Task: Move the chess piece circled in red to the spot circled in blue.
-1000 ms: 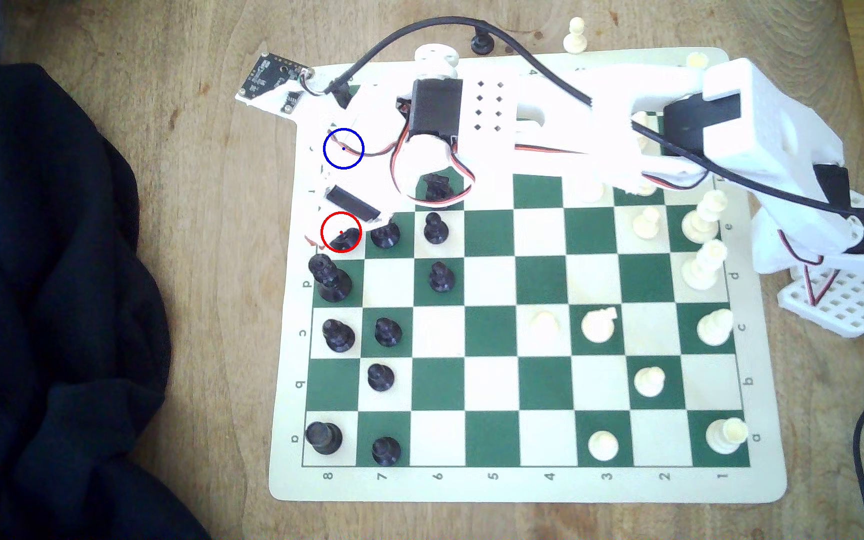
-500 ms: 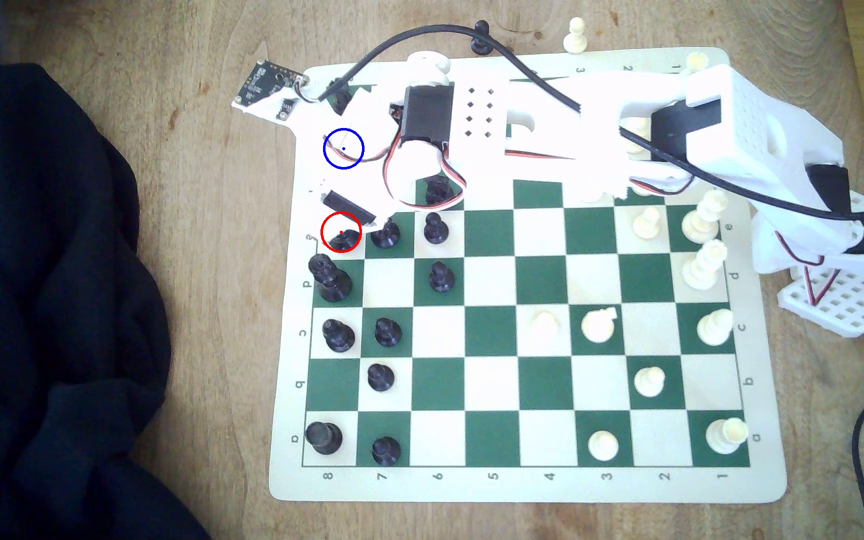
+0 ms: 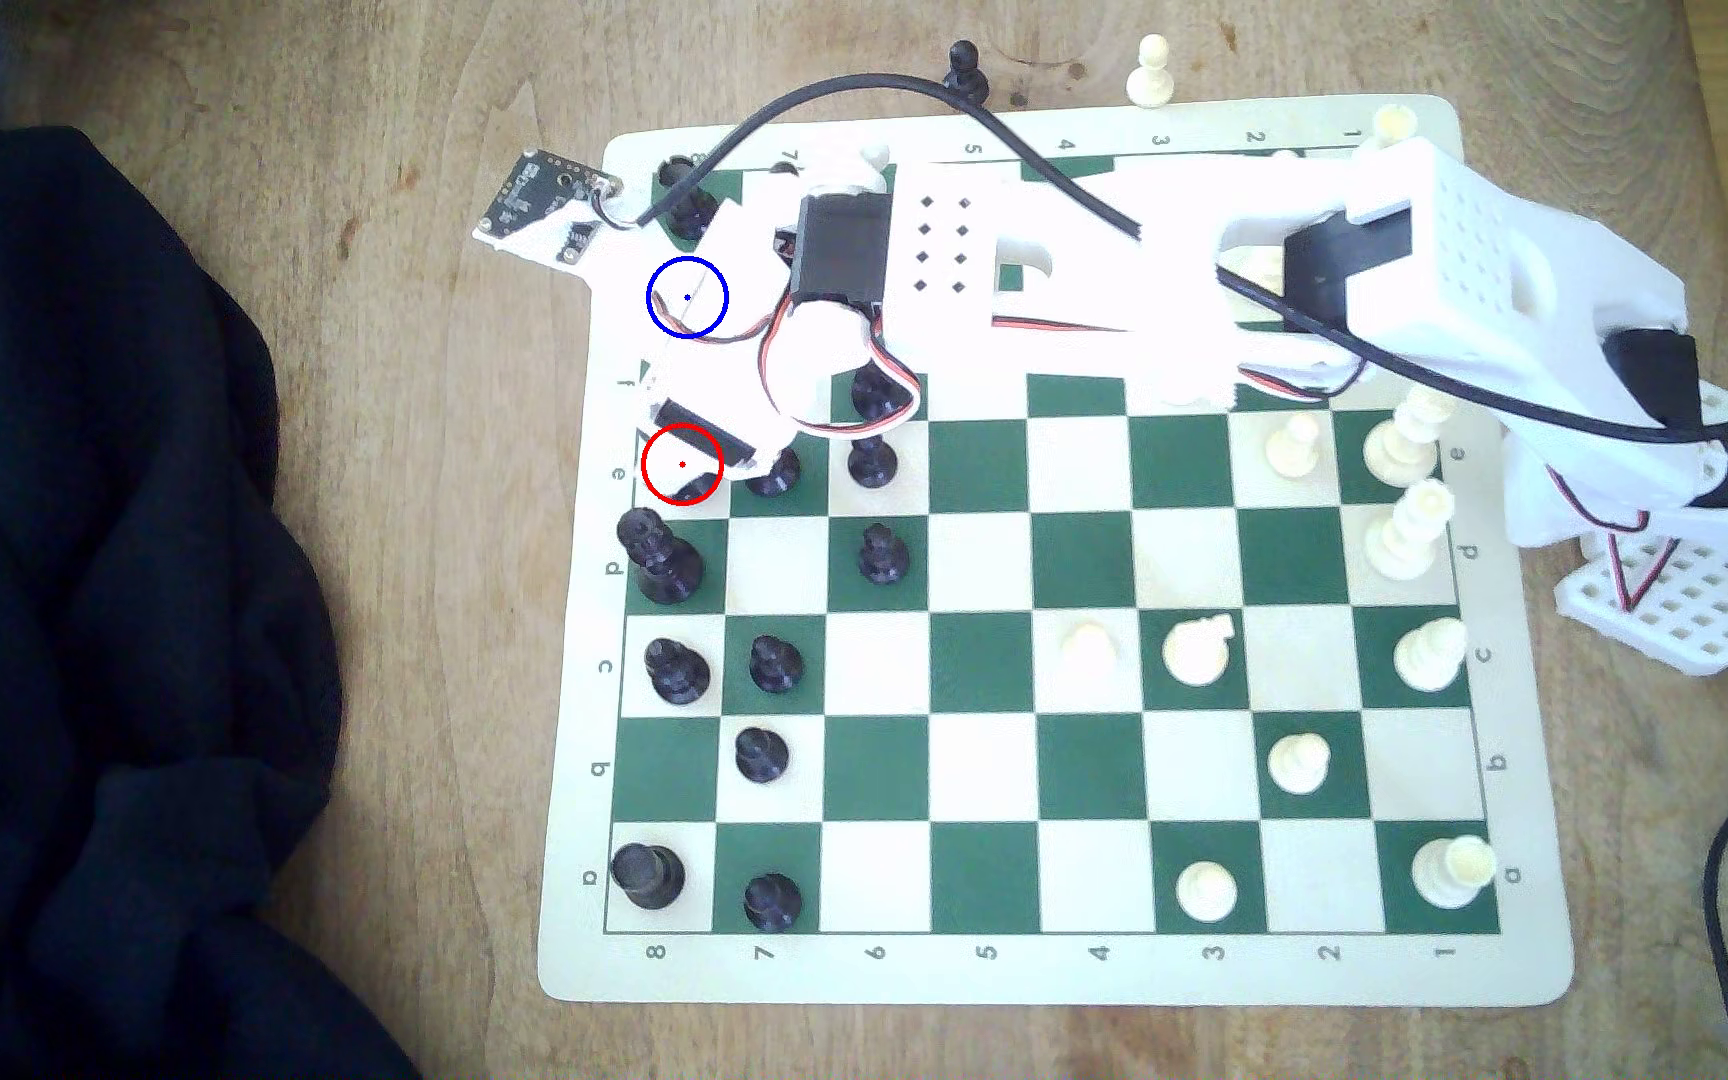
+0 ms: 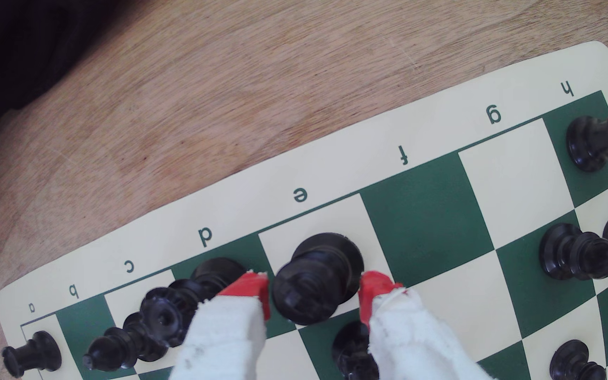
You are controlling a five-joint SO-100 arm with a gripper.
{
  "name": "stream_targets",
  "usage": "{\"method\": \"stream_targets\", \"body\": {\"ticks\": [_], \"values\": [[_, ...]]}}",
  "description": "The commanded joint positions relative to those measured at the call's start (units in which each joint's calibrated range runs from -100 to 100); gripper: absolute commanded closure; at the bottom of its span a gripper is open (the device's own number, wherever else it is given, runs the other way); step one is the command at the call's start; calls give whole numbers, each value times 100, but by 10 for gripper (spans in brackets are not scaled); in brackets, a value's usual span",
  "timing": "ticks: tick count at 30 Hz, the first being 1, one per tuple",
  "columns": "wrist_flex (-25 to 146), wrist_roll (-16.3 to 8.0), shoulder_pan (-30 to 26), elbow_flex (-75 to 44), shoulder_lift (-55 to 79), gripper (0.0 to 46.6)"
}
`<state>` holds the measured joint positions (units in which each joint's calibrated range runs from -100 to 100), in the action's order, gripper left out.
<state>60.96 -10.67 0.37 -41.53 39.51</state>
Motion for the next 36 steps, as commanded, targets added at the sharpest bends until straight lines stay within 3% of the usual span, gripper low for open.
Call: {"method": "stream_targets", "body": {"ticks": [1,26,36], "values": [[14,-34,-9,-625,-241,338],[129,-44,-33,-834,-71,339],[96,-49,-56,-915,-71,395]]}}
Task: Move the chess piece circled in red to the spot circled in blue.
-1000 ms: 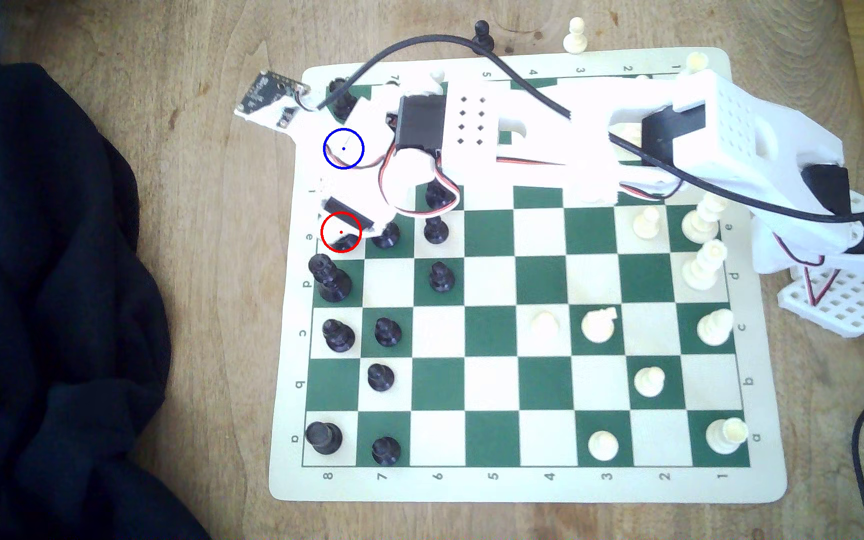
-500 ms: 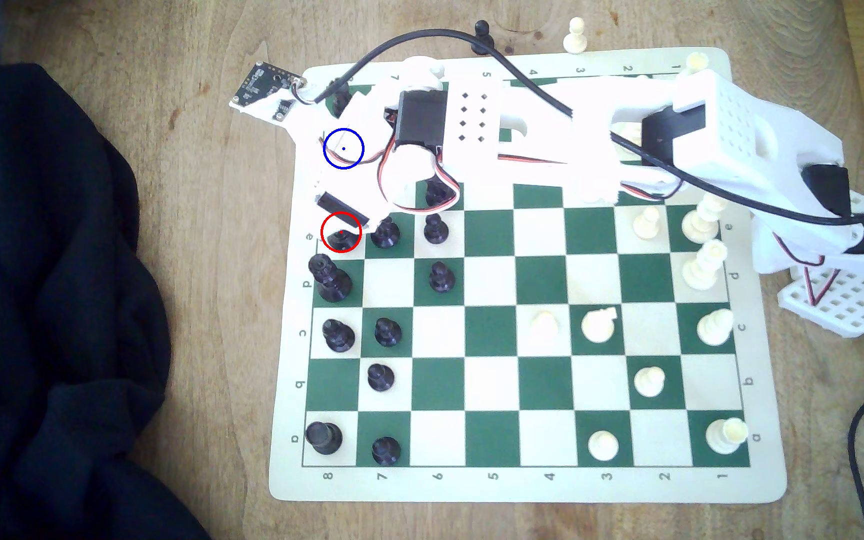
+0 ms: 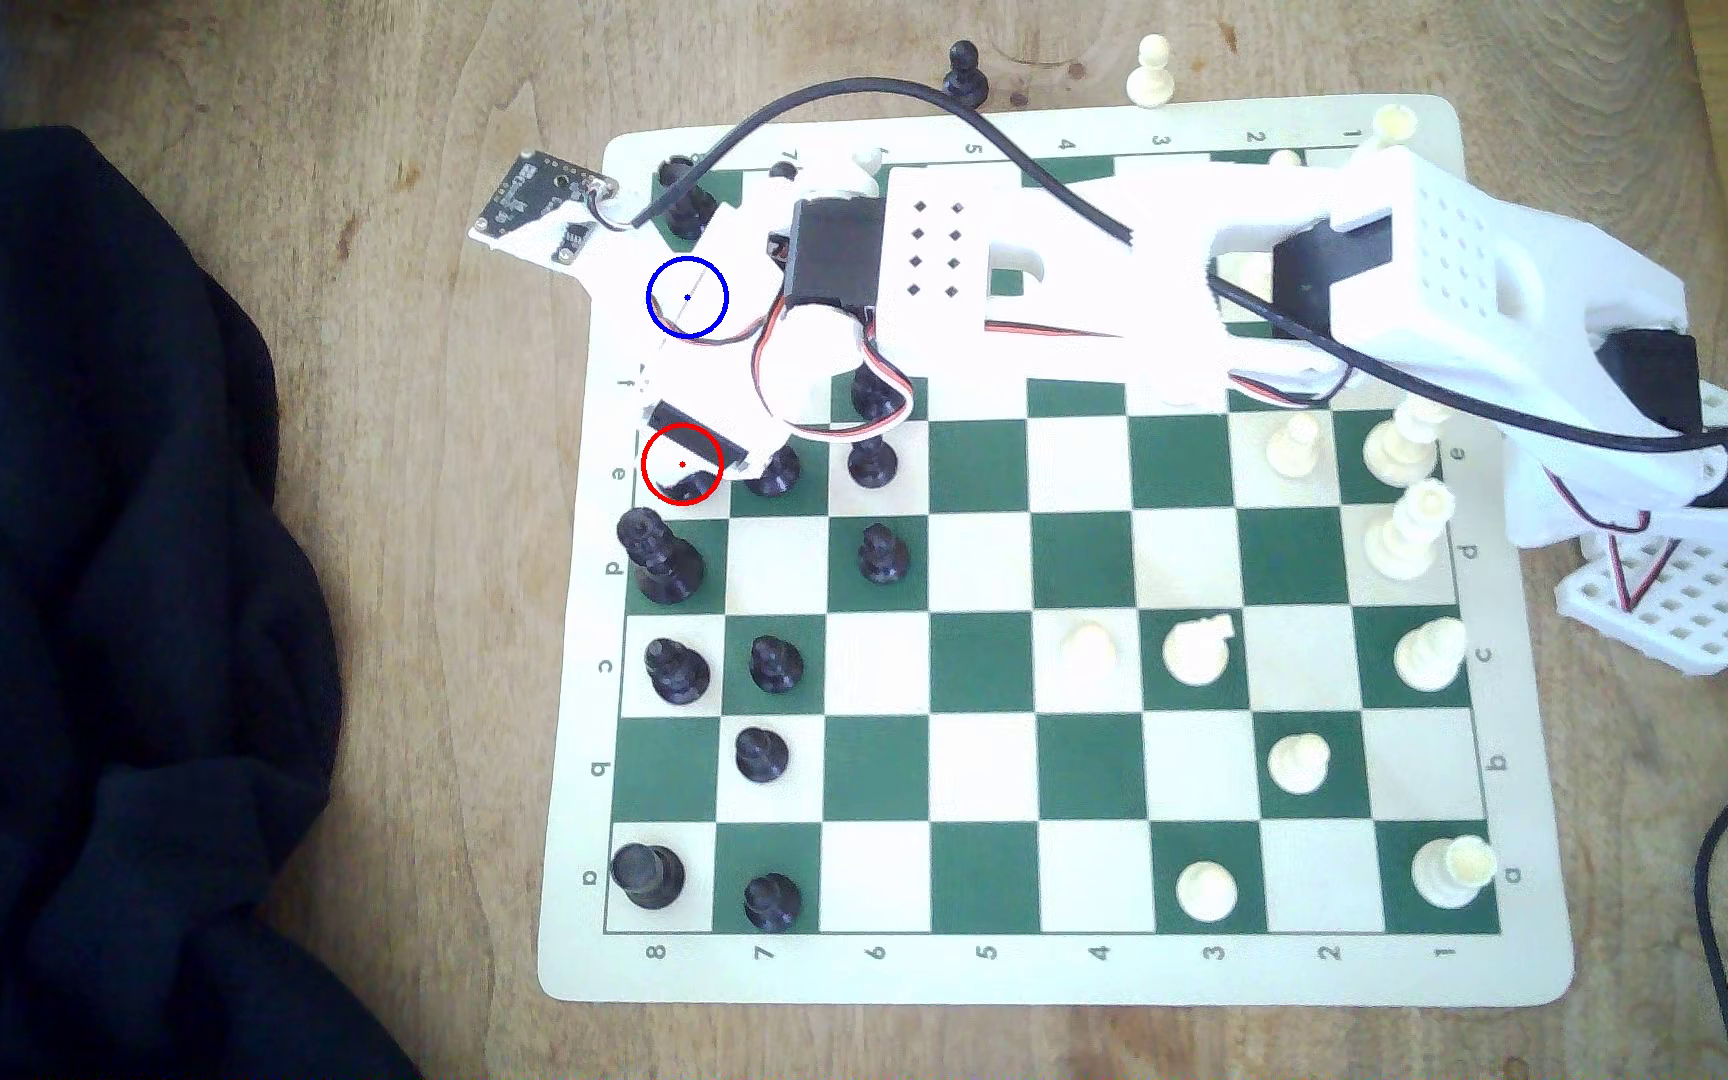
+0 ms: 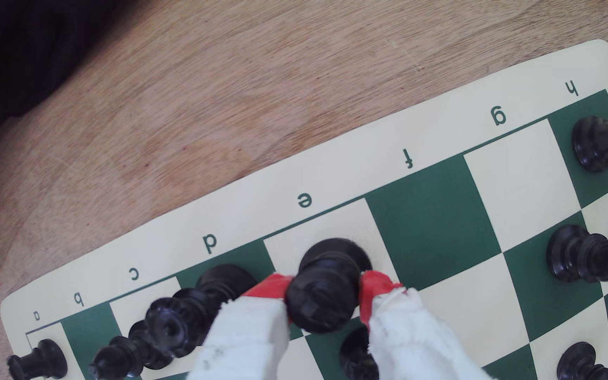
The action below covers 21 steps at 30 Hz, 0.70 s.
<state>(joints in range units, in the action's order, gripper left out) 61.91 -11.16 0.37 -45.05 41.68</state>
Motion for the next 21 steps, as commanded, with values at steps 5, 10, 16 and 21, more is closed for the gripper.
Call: {"method": "stream_targets", "body": {"ticks": [5,10,16,21], "values": [[0,-20,-88,-608,-450,446],[82,0,-88,-617,-756,464],[279,39,61,-717,-1129,464],[557,83,249,-1306,-1044,464]]}}
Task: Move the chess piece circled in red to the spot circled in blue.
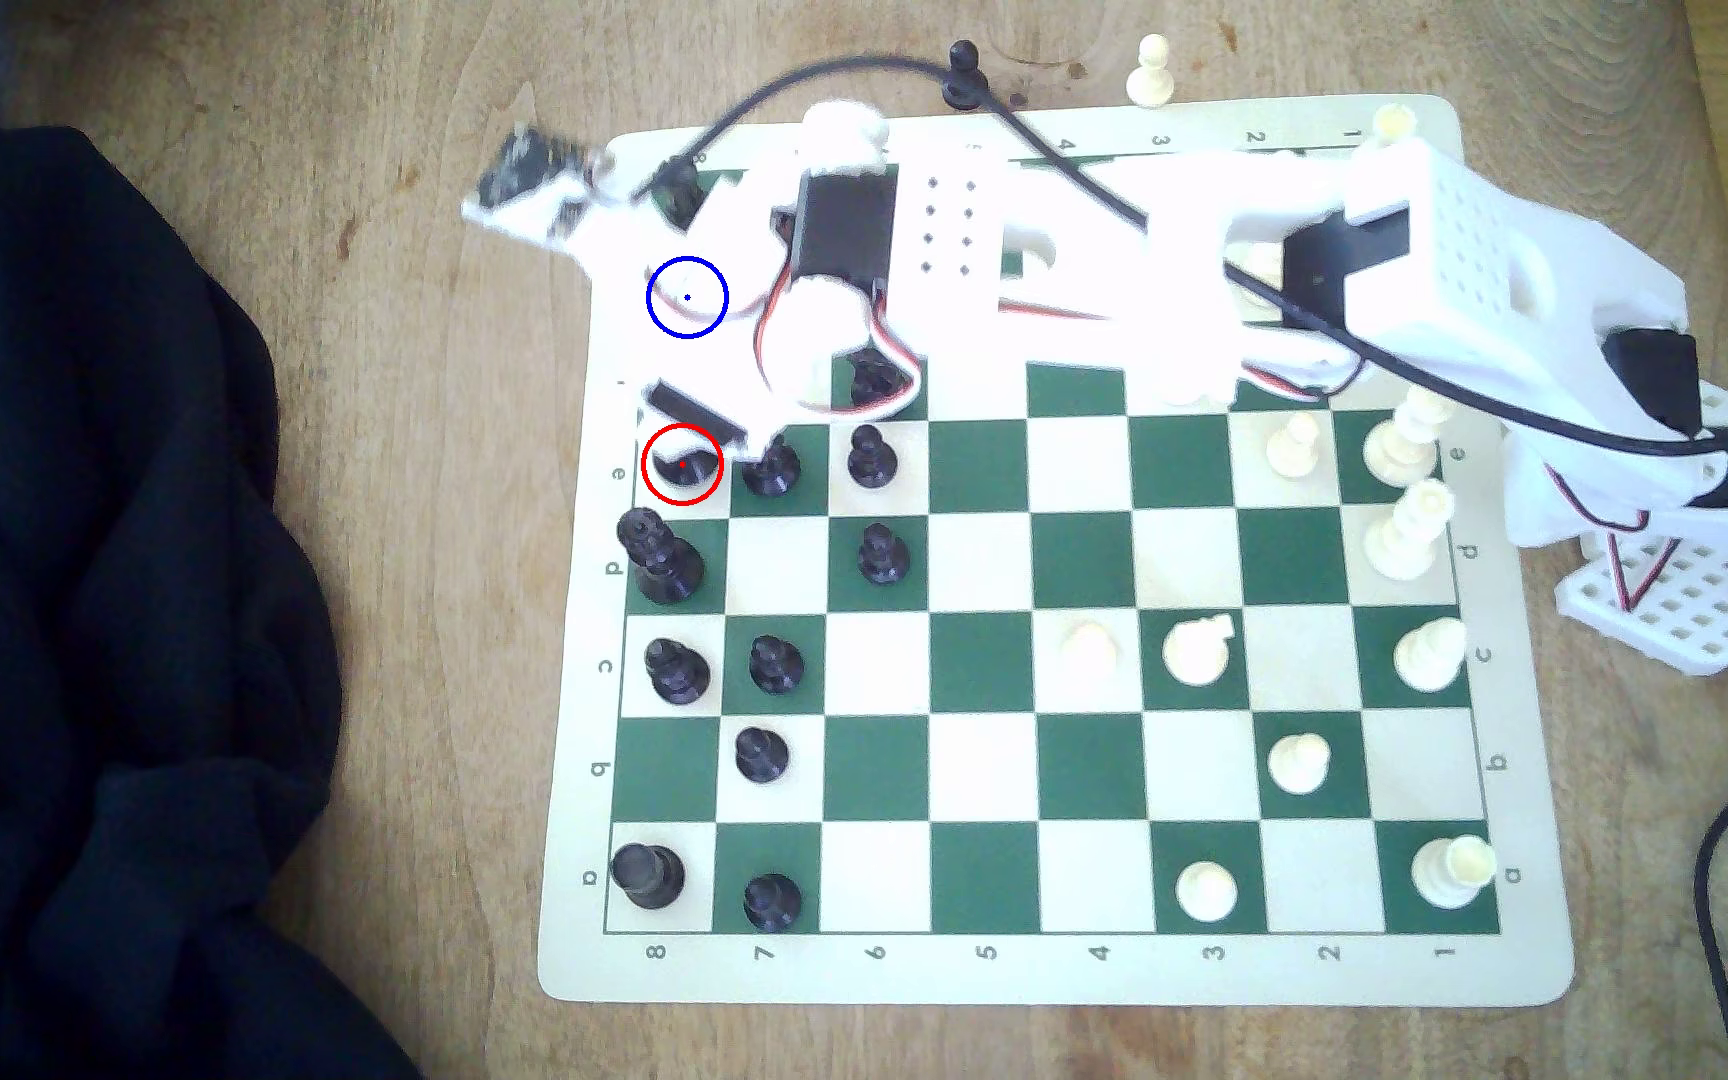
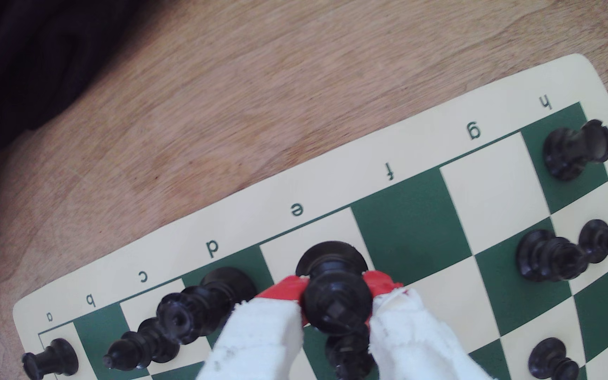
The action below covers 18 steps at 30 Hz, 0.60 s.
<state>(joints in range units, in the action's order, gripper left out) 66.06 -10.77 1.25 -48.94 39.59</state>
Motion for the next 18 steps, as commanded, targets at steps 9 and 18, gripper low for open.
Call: {"method": "stream_targets", "body": {"ticks": [9,18], "values": [[1077,122,661,-3311,625,464],[839,288,880,-3311,1050,464]]}}
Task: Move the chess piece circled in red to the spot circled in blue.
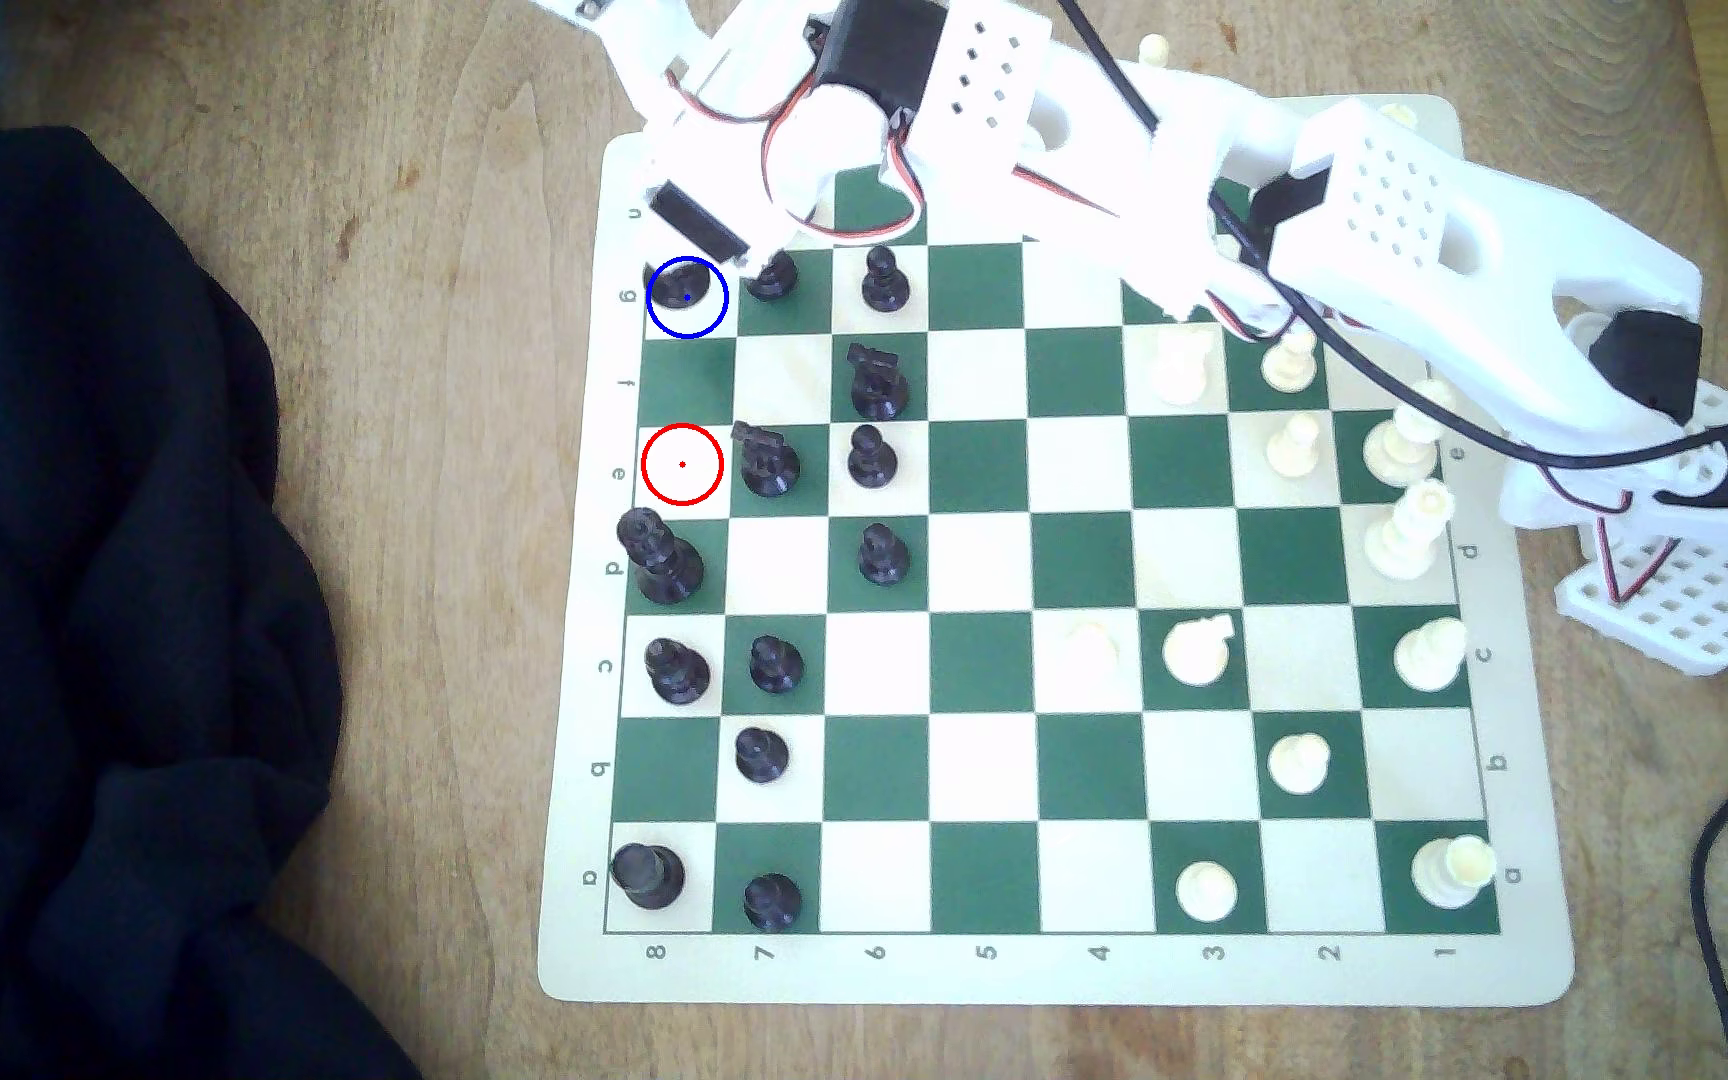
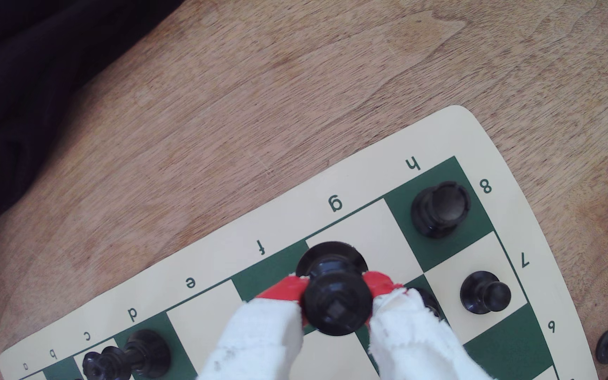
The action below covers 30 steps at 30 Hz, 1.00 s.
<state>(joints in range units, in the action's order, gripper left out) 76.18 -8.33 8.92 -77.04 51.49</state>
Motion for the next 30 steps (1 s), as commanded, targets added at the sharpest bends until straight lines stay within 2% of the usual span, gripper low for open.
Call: {"method": "stream_targets", "body": {"ticks": [1,30], "values": [[-189,49,136,-500,-89,464],[-738,151,261,-482,437,464]]}}
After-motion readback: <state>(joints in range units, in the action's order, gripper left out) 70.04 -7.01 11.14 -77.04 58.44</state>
